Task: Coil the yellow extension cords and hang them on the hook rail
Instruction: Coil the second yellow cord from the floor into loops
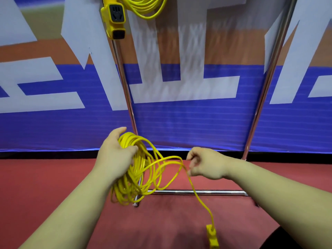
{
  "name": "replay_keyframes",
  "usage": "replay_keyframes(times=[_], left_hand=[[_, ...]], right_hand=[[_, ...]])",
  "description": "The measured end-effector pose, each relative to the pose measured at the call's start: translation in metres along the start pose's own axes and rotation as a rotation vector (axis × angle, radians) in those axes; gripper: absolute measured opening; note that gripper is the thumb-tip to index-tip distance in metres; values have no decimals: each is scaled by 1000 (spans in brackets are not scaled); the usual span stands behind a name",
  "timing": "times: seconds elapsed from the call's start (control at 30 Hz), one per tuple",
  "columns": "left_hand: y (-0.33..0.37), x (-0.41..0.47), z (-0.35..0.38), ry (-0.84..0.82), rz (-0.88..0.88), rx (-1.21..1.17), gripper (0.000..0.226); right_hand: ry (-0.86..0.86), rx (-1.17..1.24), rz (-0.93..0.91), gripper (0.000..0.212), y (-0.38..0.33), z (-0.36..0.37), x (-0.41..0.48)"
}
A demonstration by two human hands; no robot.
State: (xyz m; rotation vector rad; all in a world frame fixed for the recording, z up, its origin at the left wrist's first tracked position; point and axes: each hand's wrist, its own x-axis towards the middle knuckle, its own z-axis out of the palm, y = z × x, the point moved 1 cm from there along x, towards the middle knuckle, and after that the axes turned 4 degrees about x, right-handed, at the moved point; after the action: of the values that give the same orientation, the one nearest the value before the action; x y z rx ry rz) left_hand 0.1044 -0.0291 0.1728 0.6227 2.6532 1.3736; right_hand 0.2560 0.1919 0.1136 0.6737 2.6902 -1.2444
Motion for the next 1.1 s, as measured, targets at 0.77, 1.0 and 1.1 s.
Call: replay_keyframes(times=[0.77, 1.0, 1.1], left_hand=[[13, -10, -34, 169, 49, -969, 45], [-14, 8, -59, 205, -163, -1195, 31], [-22, 12, -67, 207, -162, -1183, 29]], right_hand=[[-203, 619, -68, 33, -34, 83, 8], [-287, 323, -51, 42, -9, 62, 15], [-243, 390, 20, 39, 0, 57, 14]])
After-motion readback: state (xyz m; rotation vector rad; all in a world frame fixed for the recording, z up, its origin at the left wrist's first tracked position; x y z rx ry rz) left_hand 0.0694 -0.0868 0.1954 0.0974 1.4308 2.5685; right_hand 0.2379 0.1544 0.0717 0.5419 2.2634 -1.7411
